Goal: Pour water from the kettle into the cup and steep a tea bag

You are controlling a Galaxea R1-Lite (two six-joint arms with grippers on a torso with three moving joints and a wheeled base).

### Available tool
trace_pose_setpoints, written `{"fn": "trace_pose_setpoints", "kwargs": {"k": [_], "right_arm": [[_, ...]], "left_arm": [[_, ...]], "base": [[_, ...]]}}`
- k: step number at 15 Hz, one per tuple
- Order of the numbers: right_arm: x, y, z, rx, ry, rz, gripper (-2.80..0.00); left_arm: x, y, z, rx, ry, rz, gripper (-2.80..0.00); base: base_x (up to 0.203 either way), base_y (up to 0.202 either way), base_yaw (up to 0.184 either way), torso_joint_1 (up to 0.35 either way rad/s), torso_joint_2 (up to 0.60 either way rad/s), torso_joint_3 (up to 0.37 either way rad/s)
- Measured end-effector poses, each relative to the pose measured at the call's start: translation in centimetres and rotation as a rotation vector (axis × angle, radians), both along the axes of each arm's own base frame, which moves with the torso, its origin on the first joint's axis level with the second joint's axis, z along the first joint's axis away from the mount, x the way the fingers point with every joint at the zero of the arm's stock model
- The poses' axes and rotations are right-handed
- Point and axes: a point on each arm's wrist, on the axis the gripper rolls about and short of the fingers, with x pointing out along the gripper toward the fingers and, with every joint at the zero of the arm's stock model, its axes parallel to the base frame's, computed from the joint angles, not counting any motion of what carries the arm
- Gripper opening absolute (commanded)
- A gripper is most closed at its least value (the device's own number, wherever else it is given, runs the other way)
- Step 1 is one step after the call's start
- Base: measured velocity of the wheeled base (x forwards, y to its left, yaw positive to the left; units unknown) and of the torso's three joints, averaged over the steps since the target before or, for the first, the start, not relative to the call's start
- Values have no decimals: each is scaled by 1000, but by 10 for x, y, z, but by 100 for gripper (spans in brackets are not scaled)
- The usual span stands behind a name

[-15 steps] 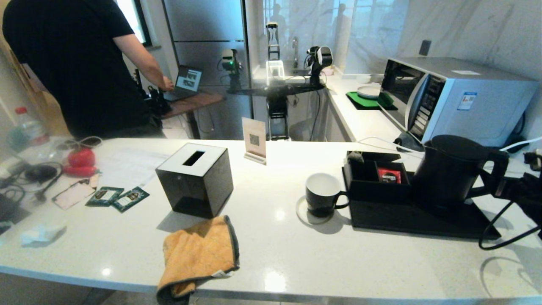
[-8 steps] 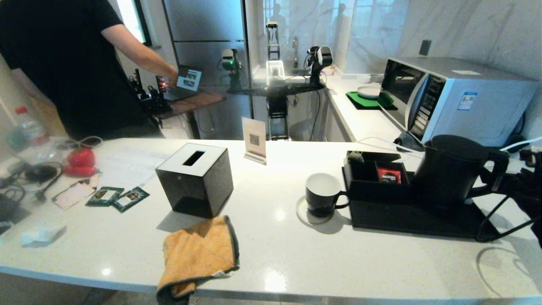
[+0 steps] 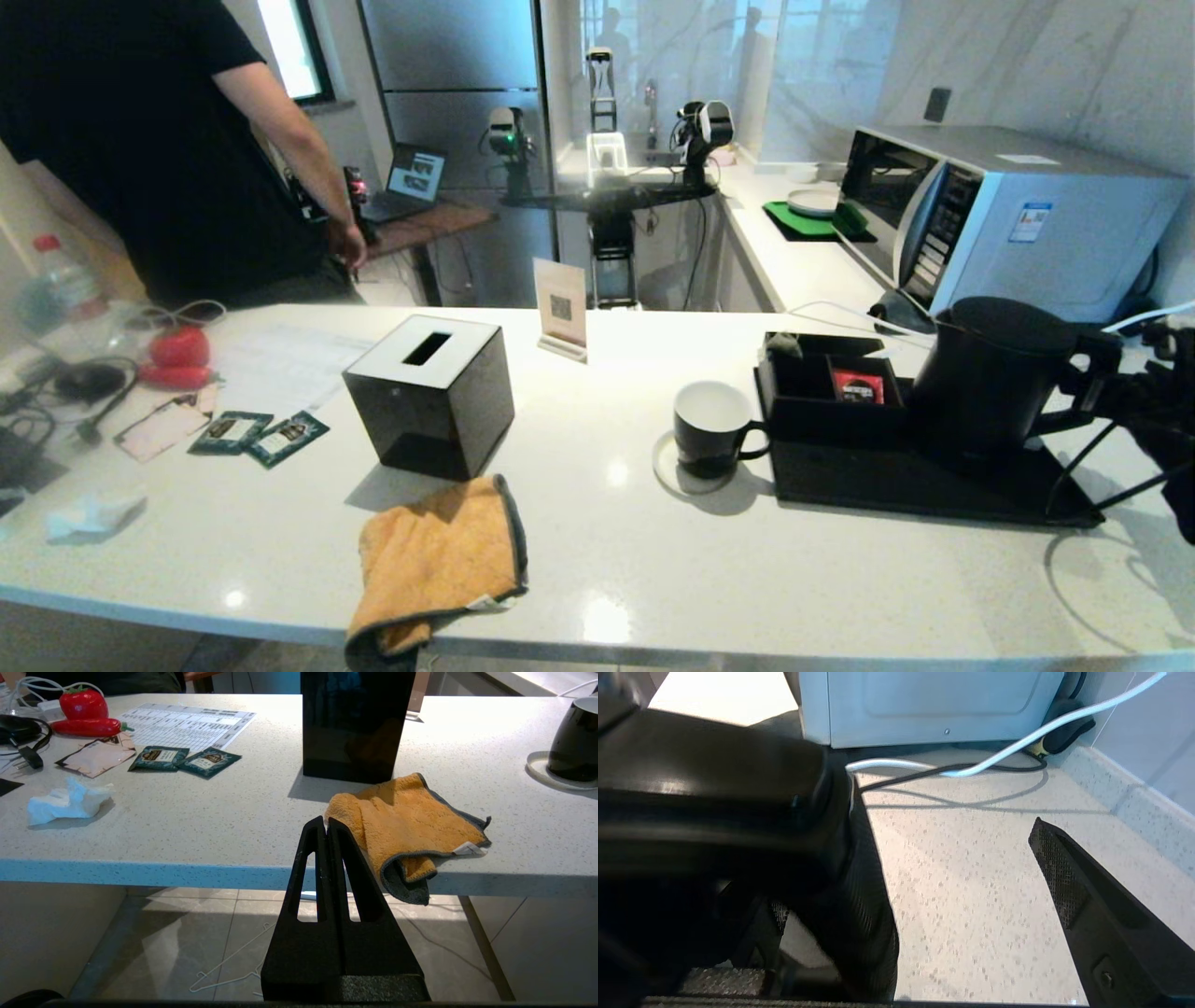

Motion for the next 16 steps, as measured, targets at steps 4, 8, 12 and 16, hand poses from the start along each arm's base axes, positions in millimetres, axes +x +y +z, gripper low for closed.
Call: {"fn": "trace_pose_setpoints", "kwargs": {"k": [4, 8, 12, 16], "right_arm": [[4, 0, -1, -1, -5, 3, 0], [6, -1, -2, -5, -7, 6, 0], [11, -3, 1, -15, -25, 8, 0], [12, -1, 0, -17, -22, 12, -280]], "left_arm": [[0, 0, 0, 0, 0, 0, -280], [0, 0, 0, 0, 0, 0, -280], [0, 0, 0, 0, 0, 0, -280], [0, 0, 0, 0, 0, 0, -280]], "base": [[0, 0, 0, 0, 0, 0], [0, 0, 0, 0, 0, 0], [0, 0, 0, 0, 0, 0], [0, 0, 0, 0, 0, 0]]}}
